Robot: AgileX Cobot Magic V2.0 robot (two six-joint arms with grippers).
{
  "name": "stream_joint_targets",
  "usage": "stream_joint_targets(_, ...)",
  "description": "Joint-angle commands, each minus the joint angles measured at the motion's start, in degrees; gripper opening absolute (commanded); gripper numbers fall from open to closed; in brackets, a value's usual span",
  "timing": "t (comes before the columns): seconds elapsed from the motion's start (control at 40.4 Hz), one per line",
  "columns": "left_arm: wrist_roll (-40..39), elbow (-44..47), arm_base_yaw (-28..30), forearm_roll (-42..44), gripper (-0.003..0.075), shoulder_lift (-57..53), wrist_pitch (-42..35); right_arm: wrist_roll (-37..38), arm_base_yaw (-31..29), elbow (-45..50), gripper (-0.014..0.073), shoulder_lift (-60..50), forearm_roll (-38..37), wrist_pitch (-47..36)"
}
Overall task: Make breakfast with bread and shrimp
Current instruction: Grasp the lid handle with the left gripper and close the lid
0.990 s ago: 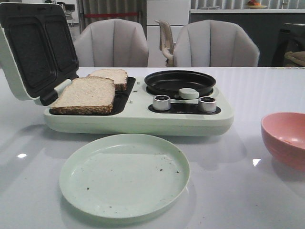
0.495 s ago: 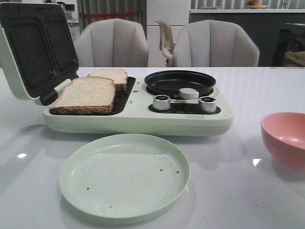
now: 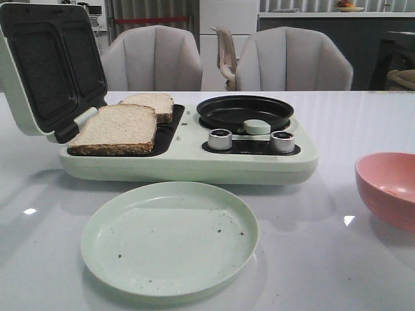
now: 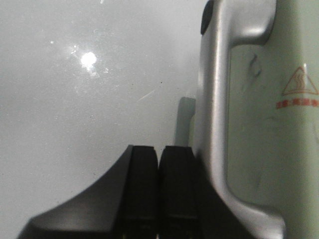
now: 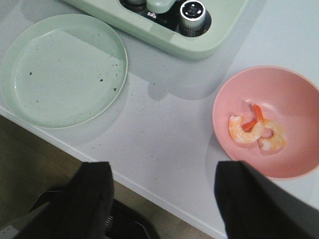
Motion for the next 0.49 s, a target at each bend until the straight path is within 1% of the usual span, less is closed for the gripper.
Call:
stream_joint_targets(0.0, 0.3, -2.3, -1.6, -5.5, 0.0101, -2.8, -0.9, 0.1, -0.2, -1.4, 0.0534, -0.3, -0.2, -3.0)
stream_joint_targets(0.198, 0.3, -2.3, -6.2, -5.5, 0.0101, -2.9, -0.6, 0.1, -0.2, -1.4, 0.0534, -0.3, -0.2, -3.0)
stream_joint_targets(0.346, 2.7, -1.9, -9.7, -5.5, 0.0101, -3.2, 1.0, 0.1, -0.2, -1.4, 0.0534, -0.3, -0.2, -3.0)
stream_joint_targets(0.47, 3.4, 1.9, -12.8, -4.6, 0.0101, -6.3, -2.2, 0.1, -0.2, -1.4, 0.0534, -0.3, -0.2, -3.0)
